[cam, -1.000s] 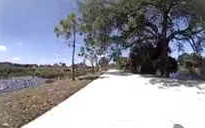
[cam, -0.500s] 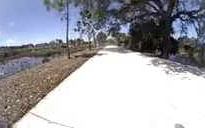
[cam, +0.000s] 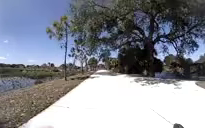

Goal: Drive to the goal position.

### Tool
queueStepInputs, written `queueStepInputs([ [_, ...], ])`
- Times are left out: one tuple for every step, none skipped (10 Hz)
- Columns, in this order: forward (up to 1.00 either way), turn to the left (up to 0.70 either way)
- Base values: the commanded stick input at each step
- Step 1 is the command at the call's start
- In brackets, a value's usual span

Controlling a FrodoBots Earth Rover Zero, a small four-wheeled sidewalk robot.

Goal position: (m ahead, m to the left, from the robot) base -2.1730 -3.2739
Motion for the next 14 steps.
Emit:
queueStepInputs([
  [0.0,0.0],
  [0.0,0.0],
  [0.0,0.0],
  [0.08,0.0],
  [0.25,0.0],
  [0.42,0.0],
  [0.59,0.0],
  [0.76,0.0],
  [0.85,0.0],
  [0.85,0.0],
  [0.85,0.0],
  [0.85,0.0],
  [0.75,0.0],
  [0.27,0.0],
])
